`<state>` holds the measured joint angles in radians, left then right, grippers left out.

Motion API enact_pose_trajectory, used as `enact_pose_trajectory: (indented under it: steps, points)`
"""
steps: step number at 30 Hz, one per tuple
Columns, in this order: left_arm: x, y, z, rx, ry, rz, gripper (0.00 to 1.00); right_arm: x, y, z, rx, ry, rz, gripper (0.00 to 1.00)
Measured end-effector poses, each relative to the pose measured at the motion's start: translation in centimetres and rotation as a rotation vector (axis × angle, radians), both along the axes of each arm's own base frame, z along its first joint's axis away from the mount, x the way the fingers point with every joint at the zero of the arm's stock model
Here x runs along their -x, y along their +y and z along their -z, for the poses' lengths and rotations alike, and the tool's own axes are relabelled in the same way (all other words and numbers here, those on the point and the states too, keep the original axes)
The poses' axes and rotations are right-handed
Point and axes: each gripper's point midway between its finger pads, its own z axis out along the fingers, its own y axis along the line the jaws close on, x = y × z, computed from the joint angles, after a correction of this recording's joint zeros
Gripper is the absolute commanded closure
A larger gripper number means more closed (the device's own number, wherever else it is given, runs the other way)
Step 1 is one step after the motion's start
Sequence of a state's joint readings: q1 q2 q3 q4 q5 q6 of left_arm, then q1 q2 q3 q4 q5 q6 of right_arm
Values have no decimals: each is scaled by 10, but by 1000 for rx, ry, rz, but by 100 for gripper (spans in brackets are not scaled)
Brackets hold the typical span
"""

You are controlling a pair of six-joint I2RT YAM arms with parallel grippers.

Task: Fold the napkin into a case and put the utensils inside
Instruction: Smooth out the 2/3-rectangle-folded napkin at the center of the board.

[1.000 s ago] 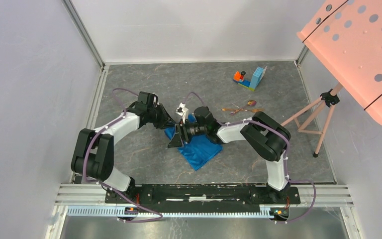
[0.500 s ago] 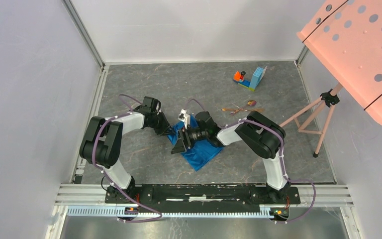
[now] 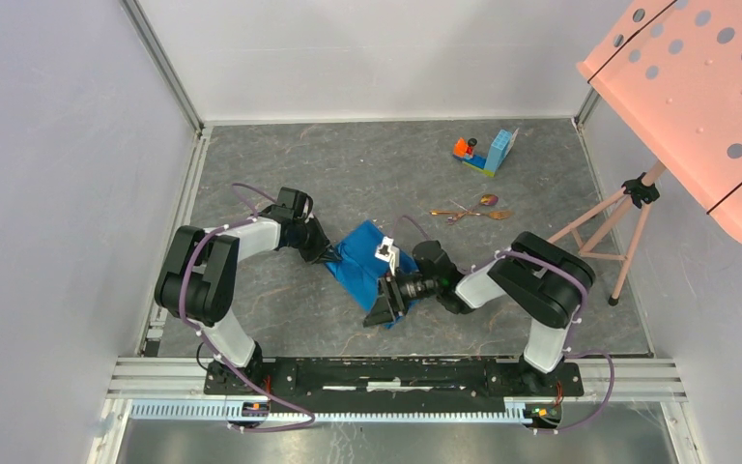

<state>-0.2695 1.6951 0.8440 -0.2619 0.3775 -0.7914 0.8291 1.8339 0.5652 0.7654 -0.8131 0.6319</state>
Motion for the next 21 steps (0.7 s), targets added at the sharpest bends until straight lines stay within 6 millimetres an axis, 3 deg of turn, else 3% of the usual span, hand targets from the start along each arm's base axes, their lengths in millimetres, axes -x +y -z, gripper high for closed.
enact_pose_trajectory:
  steps: [7, 12, 16, 21]
  points:
    - [1, 0, 0, 3, 6, 2, 88, 34, -34, -2, -14, 0, -16, 32]
    - [3, 1, -3, -8, -7, 20, 80, 41, -45, -13, 8, -16, -34, 31]
    - [4, 2, -20, -2, -43, 26, 75, 8, -33, -30, 9, -82, -7, 34]
    - [-5, -3, -47, 29, -109, 33, 78, -44, -28, -40, 11, -143, 71, 44]
